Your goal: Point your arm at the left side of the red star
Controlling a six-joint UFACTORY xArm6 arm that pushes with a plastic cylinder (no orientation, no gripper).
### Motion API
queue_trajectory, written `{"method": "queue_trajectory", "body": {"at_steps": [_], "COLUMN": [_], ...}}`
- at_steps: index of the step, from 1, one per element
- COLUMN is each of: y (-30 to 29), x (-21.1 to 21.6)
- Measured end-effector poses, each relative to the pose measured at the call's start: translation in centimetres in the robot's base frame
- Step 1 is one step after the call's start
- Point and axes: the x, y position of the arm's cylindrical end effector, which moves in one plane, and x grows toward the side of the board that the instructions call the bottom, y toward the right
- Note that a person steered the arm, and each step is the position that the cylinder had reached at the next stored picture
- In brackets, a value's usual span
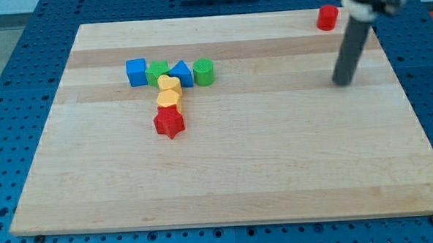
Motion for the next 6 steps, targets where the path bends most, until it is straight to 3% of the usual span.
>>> {"method": "queue_trajectory", "body": {"at_steps": [1,2,4,5,6], "y": [-2.9,-6.2,-20.1,-28.5,-33.2], "x": [10.2,17.7,15.6,11.3,7.4]}}
